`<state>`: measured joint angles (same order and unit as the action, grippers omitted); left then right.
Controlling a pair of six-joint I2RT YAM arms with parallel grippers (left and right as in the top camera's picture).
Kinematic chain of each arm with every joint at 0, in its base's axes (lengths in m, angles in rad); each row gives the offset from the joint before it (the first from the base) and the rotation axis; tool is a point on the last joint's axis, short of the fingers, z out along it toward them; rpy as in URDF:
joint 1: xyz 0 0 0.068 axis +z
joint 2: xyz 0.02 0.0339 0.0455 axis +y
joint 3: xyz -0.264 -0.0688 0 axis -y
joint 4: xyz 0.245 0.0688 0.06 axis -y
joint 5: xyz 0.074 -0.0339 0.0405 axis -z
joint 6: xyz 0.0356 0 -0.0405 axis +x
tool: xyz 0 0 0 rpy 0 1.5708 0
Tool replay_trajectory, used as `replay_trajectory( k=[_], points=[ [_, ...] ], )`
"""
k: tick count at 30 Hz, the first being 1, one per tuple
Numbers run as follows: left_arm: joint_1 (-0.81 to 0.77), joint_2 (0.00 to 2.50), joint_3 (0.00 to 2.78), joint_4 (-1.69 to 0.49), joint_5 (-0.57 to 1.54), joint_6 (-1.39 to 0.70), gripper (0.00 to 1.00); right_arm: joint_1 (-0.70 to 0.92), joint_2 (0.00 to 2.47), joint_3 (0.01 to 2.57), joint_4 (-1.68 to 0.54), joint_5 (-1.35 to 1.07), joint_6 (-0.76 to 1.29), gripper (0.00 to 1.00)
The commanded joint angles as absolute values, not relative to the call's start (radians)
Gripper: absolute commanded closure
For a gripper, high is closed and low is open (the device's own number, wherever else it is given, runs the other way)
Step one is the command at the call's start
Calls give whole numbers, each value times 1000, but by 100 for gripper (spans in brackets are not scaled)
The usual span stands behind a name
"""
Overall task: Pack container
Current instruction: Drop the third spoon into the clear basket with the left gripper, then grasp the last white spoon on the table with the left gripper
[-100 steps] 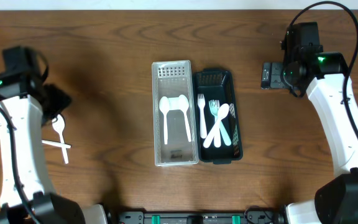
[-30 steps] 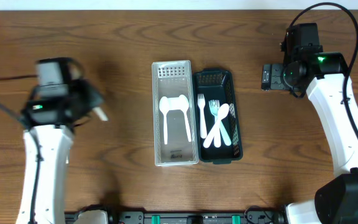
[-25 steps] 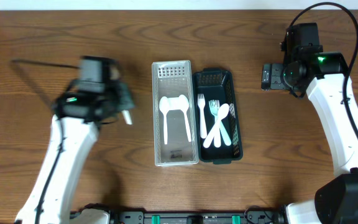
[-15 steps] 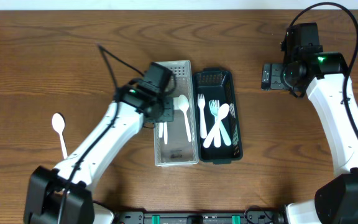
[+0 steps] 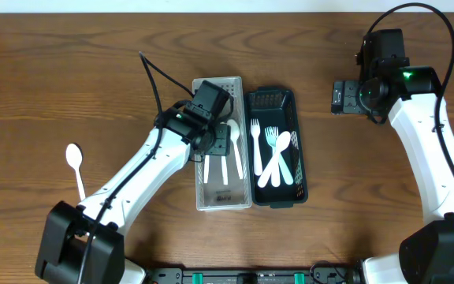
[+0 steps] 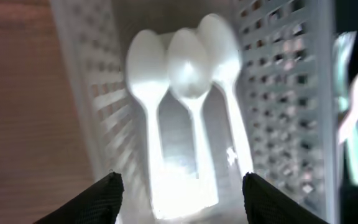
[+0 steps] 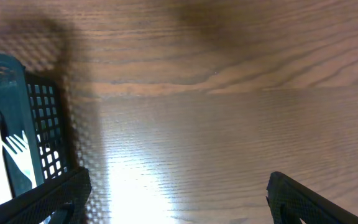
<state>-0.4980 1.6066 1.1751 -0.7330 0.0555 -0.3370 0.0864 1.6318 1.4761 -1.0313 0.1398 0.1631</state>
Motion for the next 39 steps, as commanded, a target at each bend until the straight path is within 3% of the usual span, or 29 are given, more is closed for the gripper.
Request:
replay_trajectory(
  k=[1, 5, 10, 12, 19, 29, 39],
  points=[
    [-436, 1531, 1234, -785, -20, -307, 36, 75, 1639, 1476, -1032, 155, 147, 5],
    [-278, 1415, 1251, -862, -104, -307, 28, 75, 1639, 1476, -1033, 155, 147, 6],
    [38, 1346, 1248, -941, -121, -307, 19, 75, 1639, 1476, -1032, 155, 147, 5],
    [157, 1354, 1233, -961, -121, -307, 13, 75, 1639, 1476, -1032, 155, 147, 6],
    [432, 1516, 1146, -910, -120, -307, 7, 75, 1639, 1476, -1032, 154, 148, 6],
    [464, 1860, 1136, -759, 17, -154, 4, 75, 1639, 1476, -1038, 154, 148, 6],
    [466, 2001, 1136, -747, 19, -86, 4, 75, 1639, 1476, -1051, 158, 148, 6]
  ],
)
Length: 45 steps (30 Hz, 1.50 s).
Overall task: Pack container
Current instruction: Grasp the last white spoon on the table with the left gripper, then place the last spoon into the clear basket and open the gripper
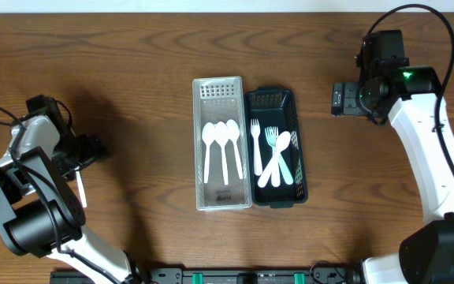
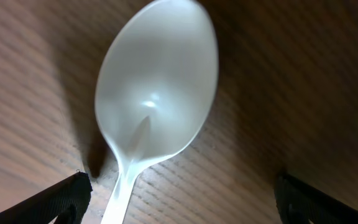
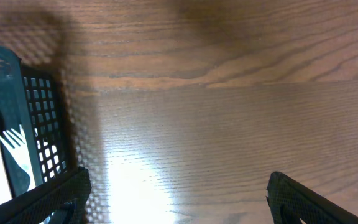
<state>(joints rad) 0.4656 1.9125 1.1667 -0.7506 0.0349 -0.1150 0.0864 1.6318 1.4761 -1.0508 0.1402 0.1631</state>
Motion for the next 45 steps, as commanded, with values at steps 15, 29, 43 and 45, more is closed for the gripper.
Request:
replay_trajectory(
  k=[15, 29, 43, 45],
  points=[
    [466, 2007, 1136, -780, 19, -86, 65, 75, 1639, 1476, -1050, 162, 148, 6],
    [407, 1951, 1163, -825, 149, -86, 94, 75, 1639, 1476, -1045, 161, 148, 6],
    [-151, 1527, 1314, -895, 149, -91, 94, 75, 1639, 1476, -1016, 161, 152, 6],
    [-257, 1508, 1326, -873, 144, -99, 94, 75, 1639, 1476, -1012, 161, 157, 6]
  ],
)
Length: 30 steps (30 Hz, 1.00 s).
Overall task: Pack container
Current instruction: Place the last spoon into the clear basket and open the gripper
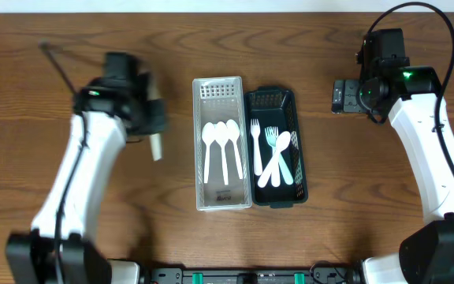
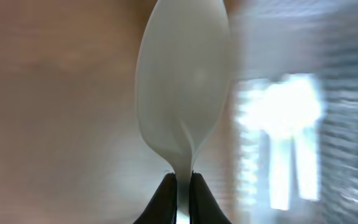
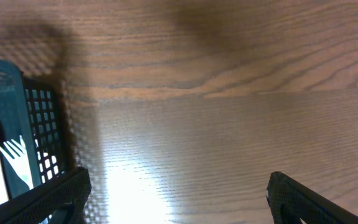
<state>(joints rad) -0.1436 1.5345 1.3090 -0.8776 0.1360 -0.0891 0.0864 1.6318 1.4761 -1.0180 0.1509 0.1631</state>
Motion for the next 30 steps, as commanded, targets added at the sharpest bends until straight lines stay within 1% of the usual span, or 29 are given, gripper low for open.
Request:
replay_trajectory(
  k=[1, 3, 7, 10, 16, 17, 18, 19, 21, 22, 26, 30],
  points=[
    [-306, 1507, 1327, -859, 131, -129, 94, 75, 1639, 1476, -1010, 161, 157, 6],
    [-381, 1516, 1327, -834, 118, -200, 94, 75, 1639, 1476, -1010, 161, 157, 6],
    [-476, 1567, 1327, -772, 119, -311, 94, 75, 1639, 1476, -1010, 161, 160, 5],
    [-507, 1624, 1327, -743, 120, -361, 94, 75, 1639, 1476, -1011, 161, 160, 5],
    [-509, 1720, 1327, -742, 120, -337, 92, 75, 1639, 1476, -1010, 161, 160, 5],
    [-507, 1720, 1327, -741, 120, -312, 83, 75, 1639, 1476, -1010, 161, 159, 4],
    [-506, 1716, 1328, -740, 119, -289, 63, 75, 1639, 1476, -1009, 161, 159, 3],
    [-503, 1708, 1330, -739, 118, -265, 39, 75, 1639, 1476, -1008, 161, 159, 1],
    [-495, 1686, 1335, -739, 116, -237, 16, 75, 1639, 1476, -1001, 161, 159, 1],
    [-488, 1670, 1339, -739, 115, -221, 2, 75, 1639, 1476, -994, 161, 159, 1],
    [-447, 1605, 1377, -742, 107, -194, 2, 75, 1639, 1476, -927, 161, 159, 1],
    [-368, 1539, 1399, -710, -52, -186, 2, 75, 1639, 1476, -812, 161, 159, 1]
  ],
)
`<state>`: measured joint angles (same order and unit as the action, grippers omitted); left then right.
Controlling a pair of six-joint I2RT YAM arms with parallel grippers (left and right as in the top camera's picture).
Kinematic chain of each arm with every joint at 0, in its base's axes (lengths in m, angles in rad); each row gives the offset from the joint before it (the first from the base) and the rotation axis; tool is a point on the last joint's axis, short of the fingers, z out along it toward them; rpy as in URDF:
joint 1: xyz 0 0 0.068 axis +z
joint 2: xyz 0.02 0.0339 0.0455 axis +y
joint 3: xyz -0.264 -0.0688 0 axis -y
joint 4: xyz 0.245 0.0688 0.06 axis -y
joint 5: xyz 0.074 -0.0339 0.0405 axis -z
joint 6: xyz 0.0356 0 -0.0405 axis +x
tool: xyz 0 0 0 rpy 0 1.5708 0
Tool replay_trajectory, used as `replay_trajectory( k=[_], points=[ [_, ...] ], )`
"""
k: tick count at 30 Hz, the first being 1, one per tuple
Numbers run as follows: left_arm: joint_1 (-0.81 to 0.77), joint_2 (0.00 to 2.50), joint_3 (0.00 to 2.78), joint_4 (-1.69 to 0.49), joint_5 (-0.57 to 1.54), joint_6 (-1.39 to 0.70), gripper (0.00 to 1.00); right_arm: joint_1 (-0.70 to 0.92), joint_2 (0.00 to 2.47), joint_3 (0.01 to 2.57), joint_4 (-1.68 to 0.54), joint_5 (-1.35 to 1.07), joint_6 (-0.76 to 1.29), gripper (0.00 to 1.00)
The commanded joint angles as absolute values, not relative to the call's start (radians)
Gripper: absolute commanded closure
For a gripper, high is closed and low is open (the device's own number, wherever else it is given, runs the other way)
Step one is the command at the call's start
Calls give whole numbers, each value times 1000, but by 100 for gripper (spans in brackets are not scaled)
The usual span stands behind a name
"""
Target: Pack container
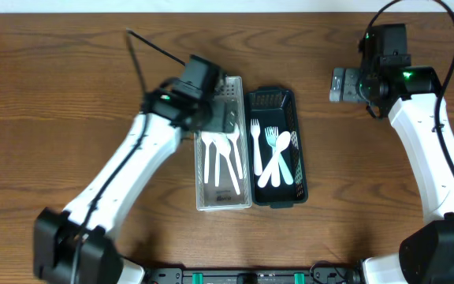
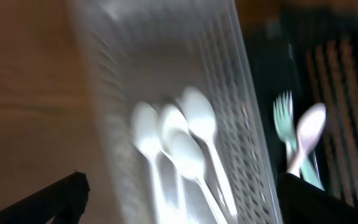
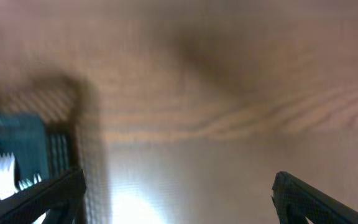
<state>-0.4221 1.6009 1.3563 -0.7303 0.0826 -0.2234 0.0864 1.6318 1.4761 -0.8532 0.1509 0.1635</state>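
Note:
Several white plastic spoons (image 1: pixel 221 158) lie in the white perforated basket (image 1: pixel 197 183), one of them slanted across the others; the left wrist view shows the spoons (image 2: pixel 185 134) blurred. My left gripper (image 1: pixel 225 118) hangs over the basket's far half, open, with nothing between its fingers (image 2: pixel 182 199). Beside it stands the dark basket (image 1: pixel 302 162), which holds white and pale green forks (image 1: pixel 270 150). My right gripper (image 1: pixel 339 84) stands open over bare table at the far right, holding nothing (image 3: pixel 179 193).
The two baskets stand side by side in the middle of a brown wooden table (image 1: pixel 69 95). The dark basket's corner (image 3: pixel 17 155) shows at the left of the right wrist view. The left arm's cable (image 1: pixel 152 51) arcs above the table.
My left gripper was shut on a white spoon just left of the white basket. It is now open over the basket, and the spoon lies in there with the others. The right gripper has shifted slightly.
First my left gripper was open over the white basket with three spoons, and one spoon lay at the table's far left. Then it stood open at that spoon. Then it held the spoon near the basket. Now the spoon lies in the basket.

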Motion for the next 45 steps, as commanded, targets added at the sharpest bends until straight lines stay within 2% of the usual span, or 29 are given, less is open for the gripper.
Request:
replay_trajectory(
  k=[1, 4, 7, 12, 19, 25, 28, 35, 40, 45],
  points=[
    [-344, 1531, 1399, -689, -103, -187, 2, 75, 1639, 1476, -769, 161, 159, 1],
    [-260, 1527, 1399, -588, -222, -187, 2, 75, 1641, 1476, -628, 162, 149, 1],
    [-197, 1532, 1399, -517, -222, -187, 2, 72, 1663, 1476, -499, 162, 117, 1],
    [-112, 1532, 1399, -390, -221, -104, 2, 68, 1700, 1476, -415, 220, -171, 1],
    [-68, 1459, 1375, -361, -221, -72, 2, 62, 1623, 1476, -522, 221, 6, 1],
    [-68, 1303, 1224, -319, -221, -72, 2, 40, 1508, 1445, -630, 221, 124, 1],
    [-68, 1188, 1079, -220, -221, -71, 2, 39, 1398, 1340, -606, 223, 123, 1],
    [-104, 859, 720, -28, -221, -71, 2, 49, 1013, 918, -511, 259, 123, 1],
    [-115, 598, 535, -102, -221, -72, 2, 90, 625, 637, -515, 262, 134, 1],
    [-115, 398, 421, -132, -221, -90, 2, 92, 348, 534, -612, 254, 134, 1]
  ],
)
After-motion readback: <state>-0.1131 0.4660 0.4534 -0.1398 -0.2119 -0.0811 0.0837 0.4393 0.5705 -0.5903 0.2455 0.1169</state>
